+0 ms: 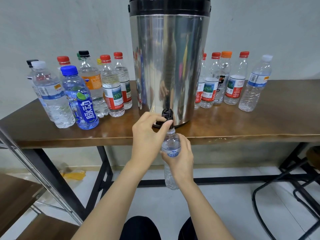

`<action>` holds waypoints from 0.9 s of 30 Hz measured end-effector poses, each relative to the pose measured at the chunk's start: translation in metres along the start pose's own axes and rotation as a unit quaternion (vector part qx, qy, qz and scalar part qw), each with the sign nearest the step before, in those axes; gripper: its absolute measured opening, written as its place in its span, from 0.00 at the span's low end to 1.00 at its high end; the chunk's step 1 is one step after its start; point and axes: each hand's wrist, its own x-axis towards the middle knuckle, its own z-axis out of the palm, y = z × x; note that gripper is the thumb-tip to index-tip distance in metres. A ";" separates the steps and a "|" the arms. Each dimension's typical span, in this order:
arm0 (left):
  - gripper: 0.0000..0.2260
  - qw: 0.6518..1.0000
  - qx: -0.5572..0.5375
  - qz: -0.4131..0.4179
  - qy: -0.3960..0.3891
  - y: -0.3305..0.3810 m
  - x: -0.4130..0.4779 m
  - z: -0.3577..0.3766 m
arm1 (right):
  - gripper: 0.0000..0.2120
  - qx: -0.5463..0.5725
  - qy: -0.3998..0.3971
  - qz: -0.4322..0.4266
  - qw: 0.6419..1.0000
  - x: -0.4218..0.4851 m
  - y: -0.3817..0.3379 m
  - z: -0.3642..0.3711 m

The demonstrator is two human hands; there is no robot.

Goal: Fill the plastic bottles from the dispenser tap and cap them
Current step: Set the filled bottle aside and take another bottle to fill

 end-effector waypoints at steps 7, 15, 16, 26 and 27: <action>0.09 0.997 0.068 0.040 -0.026 -0.029 0.002 -0.001 | 0.36 -0.005 0.000 -0.020 1.000 0.001 0.006 -0.002; 0.10 0.999 -0.010 0.009 0.036 -0.034 -0.009 0.028 | 0.36 0.003 0.000 -0.024 1.000 -0.001 0.009 0.000; 0.10 0.999 -0.013 0.005 0.040 -0.034 -0.009 0.029 | 0.36 0.005 0.000 -0.022 1.000 0.000 0.009 0.000; 0.15 0.998 -0.042 -0.007 0.047 -0.035 -0.010 0.034 | 0.37 0.004 0.000 -0.023 1.000 0.000 0.011 0.003; 0.15 0.998 -0.046 -0.008 0.047 -0.035 -0.010 0.035 | 0.37 0.004 0.000 -0.023 1.000 0.000 0.011 0.003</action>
